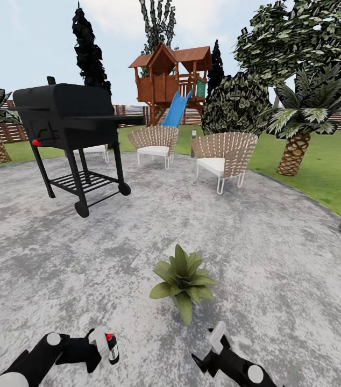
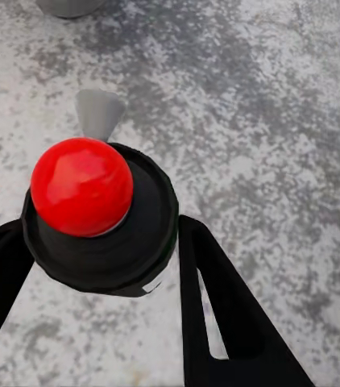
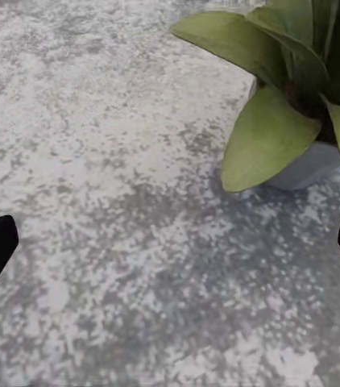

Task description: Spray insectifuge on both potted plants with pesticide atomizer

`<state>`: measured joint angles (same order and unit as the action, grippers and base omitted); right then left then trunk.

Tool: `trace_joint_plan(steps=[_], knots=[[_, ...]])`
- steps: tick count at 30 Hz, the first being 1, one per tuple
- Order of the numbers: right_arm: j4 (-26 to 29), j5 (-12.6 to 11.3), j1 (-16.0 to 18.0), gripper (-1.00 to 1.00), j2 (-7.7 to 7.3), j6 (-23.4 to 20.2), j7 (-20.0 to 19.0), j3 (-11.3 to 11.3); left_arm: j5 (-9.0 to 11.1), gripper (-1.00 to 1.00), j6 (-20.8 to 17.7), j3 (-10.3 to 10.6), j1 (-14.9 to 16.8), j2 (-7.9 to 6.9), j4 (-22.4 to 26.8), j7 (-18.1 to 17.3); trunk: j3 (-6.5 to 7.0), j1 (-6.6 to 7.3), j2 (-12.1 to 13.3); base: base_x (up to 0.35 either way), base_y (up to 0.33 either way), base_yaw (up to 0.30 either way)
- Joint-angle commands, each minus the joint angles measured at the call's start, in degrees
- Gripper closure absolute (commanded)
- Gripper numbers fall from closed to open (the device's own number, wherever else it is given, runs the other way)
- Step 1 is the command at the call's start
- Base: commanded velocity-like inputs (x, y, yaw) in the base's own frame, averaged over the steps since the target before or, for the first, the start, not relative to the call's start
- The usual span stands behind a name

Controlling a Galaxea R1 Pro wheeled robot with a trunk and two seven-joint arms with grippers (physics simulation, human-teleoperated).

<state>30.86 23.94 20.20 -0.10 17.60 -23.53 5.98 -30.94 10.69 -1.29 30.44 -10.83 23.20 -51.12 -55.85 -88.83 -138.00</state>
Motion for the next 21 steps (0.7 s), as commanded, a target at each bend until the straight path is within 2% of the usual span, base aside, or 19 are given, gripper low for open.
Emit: trace_joint_plan(steps=[1, 4, 7, 8, 10, 12, 15, 17, 21], knots=[[0.21, 0.63, 0.30, -1.00, -0.01, 0.03, -0.85, -0.01, -0.93, 1.00, 0.05, -0.12, 0.41, 0.08, 0.05, -0.81, -0.06, 0.01, -0.02, 0.000, 0.000, 0.000], [1.43, 0.73, 1.63, -1.00, 0.01, -0.69, -6.33, 0.00, -3.15, 1.00, -1.15, -0.12, 2.27, 0.36, 0.67, -3.56, -0.06, 0.01, -0.02, 0.000, 0.000, 0.000], [2.91, 0.75, 2.35, -1.00, 0.01, -0.89, -10.63, 0.00, -4.45, 1.00, -1.92, -0.18, 3.03, 0.48, 2.12, -5.95, -0.06, 0.01, -0.02, 0.000, 0.000, 0.000], [4.44, 0.76, 2.67, -1.00, 0.06, -0.96, -13.86, 0.00, -5.03, 1.00, -2.77, -0.15, 3.27, 0.81, 3.90, -8.91, -0.06, 0.01, -0.02, 0.000, 0.000, 0.000], [5.36, 0.76, 2.79, -1.00, 0.17, -0.98, -16.72, 0.06, -5.27, 1.00, -3.27, -0.09, 3.36, 1.00, 4.97, -11.69, -0.06, 0.01, -0.02, 0.000, 0.000, 0.000], [5.76, 0.79, 2.81, -1.00, 0.65, -0.99, -18.42, 0.11, -5.52, 1.00, -3.35, 0.58, 3.35, 1.05, 5.23, -13.01, -0.06, 0.01, -0.02, 0.000, 0.000, 0.000], [6.70, 0.84, 2.82, -1.00, 1.53, -0.99, -19.94, 0.17, -7.11, 1.00, -3.63, 5.24, 3.31, 1.13, 5.37, -13.56, -0.06, 0.01, -0.02, 0.000, 0.000, 0.000], [6.86, 0.84, 2.83, -1.00, 1.96, -0.99, -20.20, 0.17, -7.39, 1.00, -3.71, 6.42, 3.32, 1.15, 5.42, -13.62, -0.06, 0.01, -0.02, 0.000, 0.000, 0.000], [7.24, 1.86, 2.83, -1.00, 2.35, -0.99, -20.57, 0.22, -7.51, 1.00, -3.67, 6.85, 3.31, 1.16, 5.44, -13.57, -0.06, 0.01, -0.02, 0.000, 0.000, 0.000]])
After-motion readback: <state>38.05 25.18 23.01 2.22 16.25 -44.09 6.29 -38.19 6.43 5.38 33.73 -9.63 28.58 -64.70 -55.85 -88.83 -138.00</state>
